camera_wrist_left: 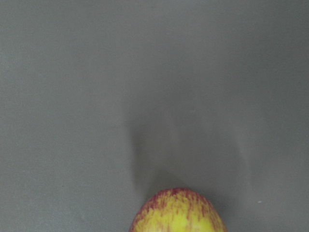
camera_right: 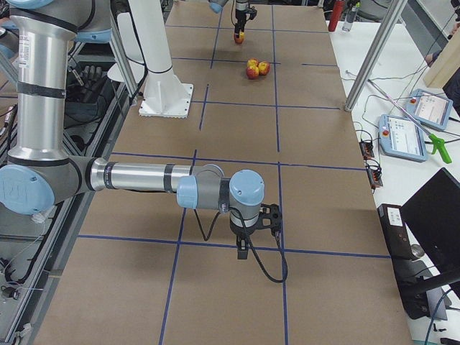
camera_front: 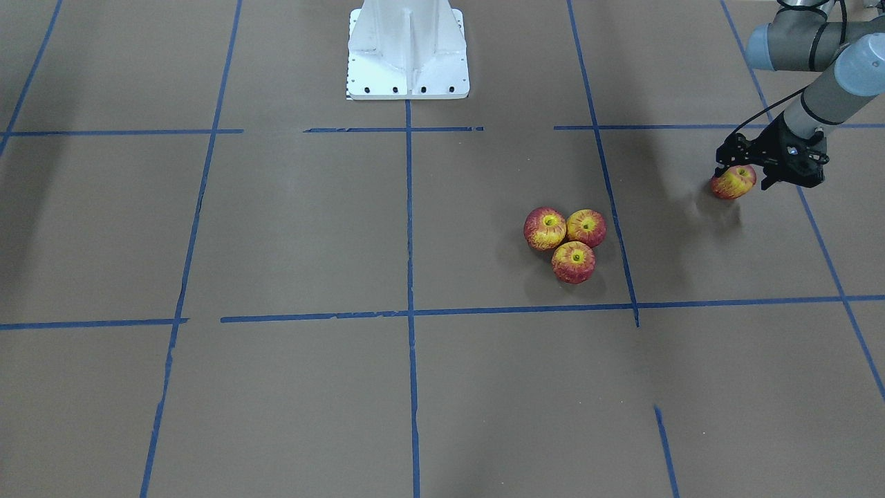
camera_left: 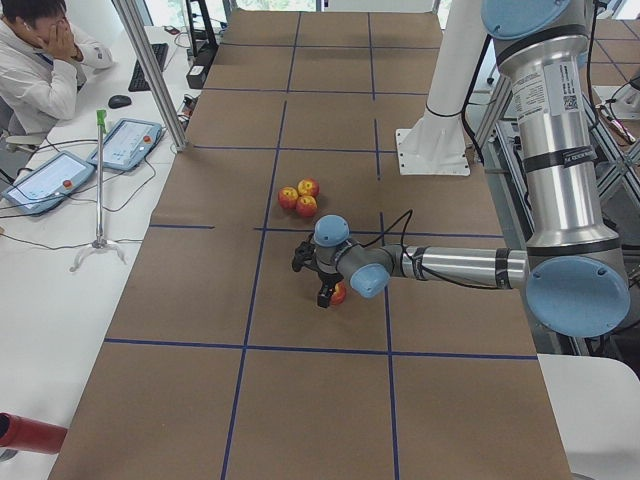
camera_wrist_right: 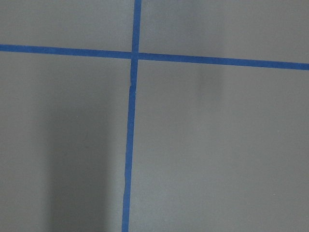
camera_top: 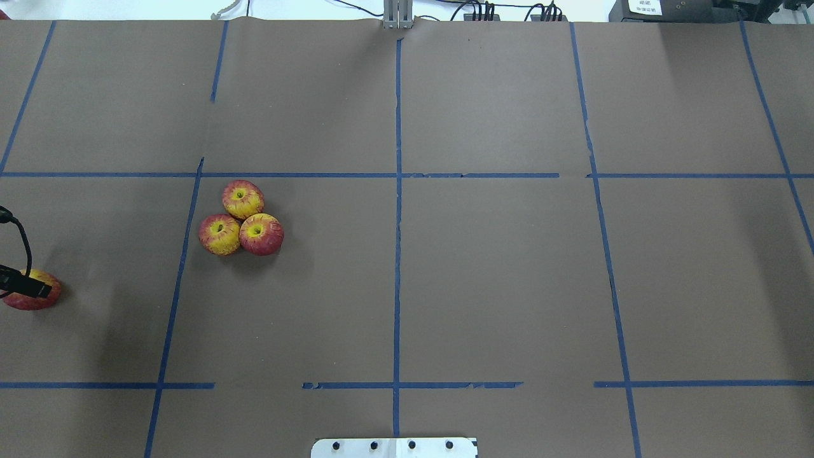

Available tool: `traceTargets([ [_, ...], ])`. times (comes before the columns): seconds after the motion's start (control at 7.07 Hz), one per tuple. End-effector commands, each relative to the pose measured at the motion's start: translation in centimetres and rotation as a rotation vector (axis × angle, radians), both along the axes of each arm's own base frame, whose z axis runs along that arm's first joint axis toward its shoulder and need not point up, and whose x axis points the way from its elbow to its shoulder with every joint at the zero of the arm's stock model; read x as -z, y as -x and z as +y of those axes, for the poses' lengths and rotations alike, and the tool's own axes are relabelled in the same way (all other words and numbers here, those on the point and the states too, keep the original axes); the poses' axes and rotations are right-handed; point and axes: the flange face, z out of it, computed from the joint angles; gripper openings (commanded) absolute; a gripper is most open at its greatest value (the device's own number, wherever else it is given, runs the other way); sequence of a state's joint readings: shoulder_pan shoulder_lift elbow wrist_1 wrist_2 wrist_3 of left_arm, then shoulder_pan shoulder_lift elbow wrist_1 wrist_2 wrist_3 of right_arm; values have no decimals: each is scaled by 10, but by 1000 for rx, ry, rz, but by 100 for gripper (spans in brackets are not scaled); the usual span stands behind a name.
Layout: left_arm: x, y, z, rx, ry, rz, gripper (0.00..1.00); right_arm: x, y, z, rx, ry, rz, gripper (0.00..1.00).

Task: Stack apples
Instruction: 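Lower the left gripper onto the lone red-yellow apple and close it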

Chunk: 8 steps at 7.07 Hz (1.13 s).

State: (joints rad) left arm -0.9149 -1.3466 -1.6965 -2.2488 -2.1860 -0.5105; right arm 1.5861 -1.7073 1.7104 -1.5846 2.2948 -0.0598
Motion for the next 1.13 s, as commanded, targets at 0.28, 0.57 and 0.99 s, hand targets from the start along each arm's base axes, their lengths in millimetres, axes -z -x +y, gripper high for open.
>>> traceTargets([
  [0.28, -9, -24, -4, -38, 5, -7, 100, 0, 0, 0, 0, 0, 0, 100],
  [0.57, -11, -23, -2, -40, 10, -11, 96, 0, 0, 0, 0, 0, 0, 100],
  [0.99, 1, -20, -2, -31, -1, 3, 0, 0, 0, 0, -1, 1, 0, 100],
])
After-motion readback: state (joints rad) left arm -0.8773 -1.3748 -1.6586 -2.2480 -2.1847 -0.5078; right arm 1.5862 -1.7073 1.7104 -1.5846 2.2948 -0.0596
